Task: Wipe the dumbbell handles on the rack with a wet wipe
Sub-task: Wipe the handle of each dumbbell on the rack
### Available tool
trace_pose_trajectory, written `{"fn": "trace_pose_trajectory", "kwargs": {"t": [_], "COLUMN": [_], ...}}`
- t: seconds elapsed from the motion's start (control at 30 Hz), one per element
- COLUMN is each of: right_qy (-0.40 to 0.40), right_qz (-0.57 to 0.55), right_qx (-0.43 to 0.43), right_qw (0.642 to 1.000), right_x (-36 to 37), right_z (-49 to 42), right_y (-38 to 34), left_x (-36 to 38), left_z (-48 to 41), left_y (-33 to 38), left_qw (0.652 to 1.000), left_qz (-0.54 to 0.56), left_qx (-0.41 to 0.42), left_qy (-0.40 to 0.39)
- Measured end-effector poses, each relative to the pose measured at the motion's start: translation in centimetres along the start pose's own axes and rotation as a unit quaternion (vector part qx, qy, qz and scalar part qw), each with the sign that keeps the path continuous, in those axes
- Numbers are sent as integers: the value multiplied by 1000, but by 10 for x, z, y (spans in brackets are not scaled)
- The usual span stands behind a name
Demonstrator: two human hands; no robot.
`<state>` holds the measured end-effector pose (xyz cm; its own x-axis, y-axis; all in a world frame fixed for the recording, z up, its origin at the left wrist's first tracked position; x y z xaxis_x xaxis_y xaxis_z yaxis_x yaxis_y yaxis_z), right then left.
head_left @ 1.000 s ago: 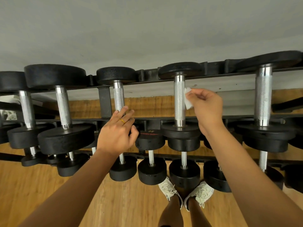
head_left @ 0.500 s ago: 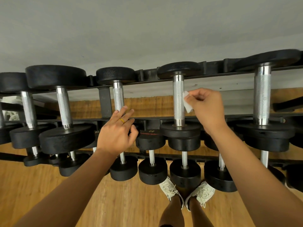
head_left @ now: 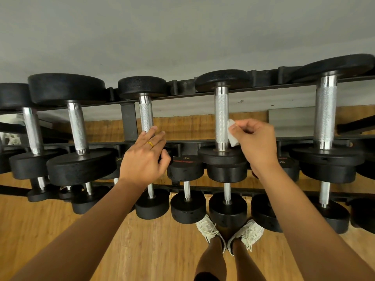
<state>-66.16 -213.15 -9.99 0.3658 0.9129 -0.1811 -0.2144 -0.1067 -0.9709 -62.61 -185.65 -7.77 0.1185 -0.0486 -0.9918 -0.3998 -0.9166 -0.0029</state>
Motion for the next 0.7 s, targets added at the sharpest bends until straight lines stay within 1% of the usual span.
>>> {"fn": "trace_pose_trajectory", "kwargs": {"t": [0.13,0.23,0.3,0.33,0.43,0.47,0.53,0.6,0.63,0.7], "right_qy": [-63,-77,-89,-107,-195,-206,-196,-170,-151,-89], "right_qz": [18,23,25,37,84,88,103,120,114,66], "right_qx": [11,26,21,13,5,10,3,-11,-11,-8], "right_qw": [998,996,996,993,977,975,975,978,982,994], "right_x": [-4,-4,-3,-4,-8,-9,-10,-9,-9,-11], "right_z": [14,9,7,9,16,16,13,7,4,-4], "right_y": [5,3,0,0,0,0,-2,-5,-6,-9], "left_x": [0,1,1,1,-1,-1,-1,-1,-1,-1], "left_z": [1,0,1,1,1,0,0,0,1,1], "left_y": [0,-1,-1,0,1,1,1,1,1,1], "left_qw": [1000,1000,1000,1000,1000,1000,1000,1000,1000,1000], "left_qz": [3,6,7,7,10,11,13,14,14,16], "left_qx": [-1,-4,-6,-6,-3,-2,-1,2,5,9], "left_qy": [0,-6,-9,-8,-2,-1,2,12,19,24]}}
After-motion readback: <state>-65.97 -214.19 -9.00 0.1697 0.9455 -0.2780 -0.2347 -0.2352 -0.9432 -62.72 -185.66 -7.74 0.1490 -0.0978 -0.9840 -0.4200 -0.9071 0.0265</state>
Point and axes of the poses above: each hand's wrist, its own z-axis away from the middle knuckle, its own x-axis out of the palm, y = z × x, the point moved 4 cm from there along -z, towards the middle knuckle, and after that the axes turned 11 degrees about -x, right-handed, at the moved point
